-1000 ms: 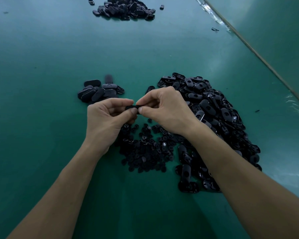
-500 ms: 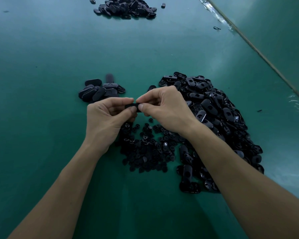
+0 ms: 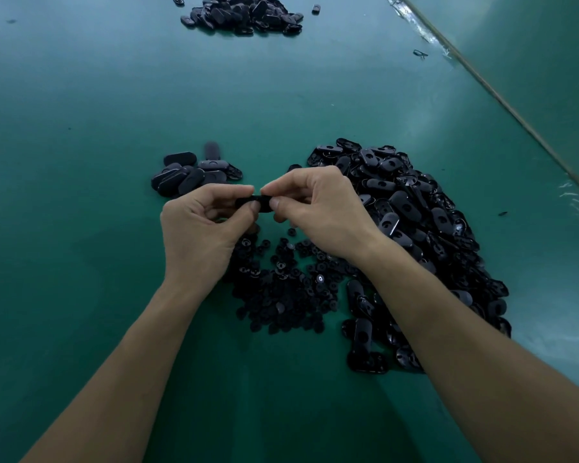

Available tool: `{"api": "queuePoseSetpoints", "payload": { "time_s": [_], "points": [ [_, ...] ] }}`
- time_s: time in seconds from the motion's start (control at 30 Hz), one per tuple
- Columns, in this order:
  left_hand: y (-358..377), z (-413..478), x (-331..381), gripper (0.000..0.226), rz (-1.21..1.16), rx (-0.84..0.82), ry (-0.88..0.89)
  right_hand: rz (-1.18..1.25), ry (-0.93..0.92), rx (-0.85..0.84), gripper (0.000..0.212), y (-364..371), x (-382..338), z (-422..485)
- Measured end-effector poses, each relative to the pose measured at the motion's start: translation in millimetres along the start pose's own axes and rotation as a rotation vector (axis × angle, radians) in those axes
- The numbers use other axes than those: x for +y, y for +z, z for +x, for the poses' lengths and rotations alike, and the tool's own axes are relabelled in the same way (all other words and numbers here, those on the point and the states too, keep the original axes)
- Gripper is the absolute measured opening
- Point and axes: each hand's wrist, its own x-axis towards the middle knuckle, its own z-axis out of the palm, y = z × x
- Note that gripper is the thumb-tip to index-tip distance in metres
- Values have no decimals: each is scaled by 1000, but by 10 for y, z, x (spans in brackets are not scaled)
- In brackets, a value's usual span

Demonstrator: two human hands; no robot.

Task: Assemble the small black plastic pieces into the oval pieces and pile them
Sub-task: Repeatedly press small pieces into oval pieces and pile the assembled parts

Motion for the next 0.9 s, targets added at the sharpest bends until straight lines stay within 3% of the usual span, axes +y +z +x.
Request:
{"api": "queuePoseSetpoints", "payload": {
  "time_s": [0.3, 0.43, 0.57, 0.67, 0.9],
  "points": [
    [-134, 83, -6, 20, 274, 251, 52, -138, 4, -4, 17, -1, 5, -81],
    [-174, 77, -22, 10, 511, 230, 1, -517, 39, 143, 30, -62, 4, -45],
    [-196, 70, -47, 10, 690, 188, -46, -854, 253, 77, 39, -183, 53, -5],
    [-203, 72, -46, 14, 772, 179, -55, -908, 324, 37, 37, -235, 96, -33],
    [-197, 65, -64, 13, 800, 210, -80, -901, 255, 88, 30, -227, 105, -34]
  ]
}}
